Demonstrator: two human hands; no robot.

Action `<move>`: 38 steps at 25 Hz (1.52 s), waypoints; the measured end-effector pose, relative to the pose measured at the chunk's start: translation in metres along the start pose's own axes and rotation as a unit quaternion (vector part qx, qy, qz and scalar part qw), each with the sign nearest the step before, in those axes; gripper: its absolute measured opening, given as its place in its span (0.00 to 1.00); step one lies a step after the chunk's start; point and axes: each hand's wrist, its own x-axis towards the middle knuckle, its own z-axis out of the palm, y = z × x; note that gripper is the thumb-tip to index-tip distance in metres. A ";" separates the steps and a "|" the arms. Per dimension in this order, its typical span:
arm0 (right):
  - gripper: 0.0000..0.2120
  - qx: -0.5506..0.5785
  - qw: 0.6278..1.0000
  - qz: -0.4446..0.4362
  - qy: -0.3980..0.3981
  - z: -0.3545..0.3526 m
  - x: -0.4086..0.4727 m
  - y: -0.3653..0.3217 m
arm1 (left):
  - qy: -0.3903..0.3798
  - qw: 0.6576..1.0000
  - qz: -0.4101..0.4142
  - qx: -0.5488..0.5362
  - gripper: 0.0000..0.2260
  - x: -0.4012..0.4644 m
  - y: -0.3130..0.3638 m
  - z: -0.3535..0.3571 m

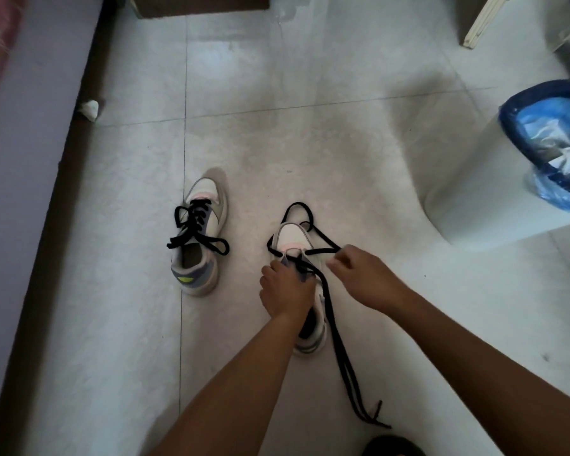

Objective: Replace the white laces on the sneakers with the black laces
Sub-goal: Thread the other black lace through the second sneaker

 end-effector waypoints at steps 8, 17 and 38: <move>0.19 -0.324 0.943 -0.042 -0.059 0.064 0.071 0.001 | -0.002 1.000 -0.006 -0.002 0.16 -0.008 -0.004 0.001; 0.09 -0.175 0.969 -0.103 -0.137 0.034 0.030 -0.010 | -0.060 0.995 0.048 0.064 0.28 -0.026 -0.012 0.000; 0.10 0.150 0.951 0.011 -0.272 0.007 -0.053 0.006 | -0.032 0.990 0.137 0.004 0.36 -0.027 -0.012 -0.008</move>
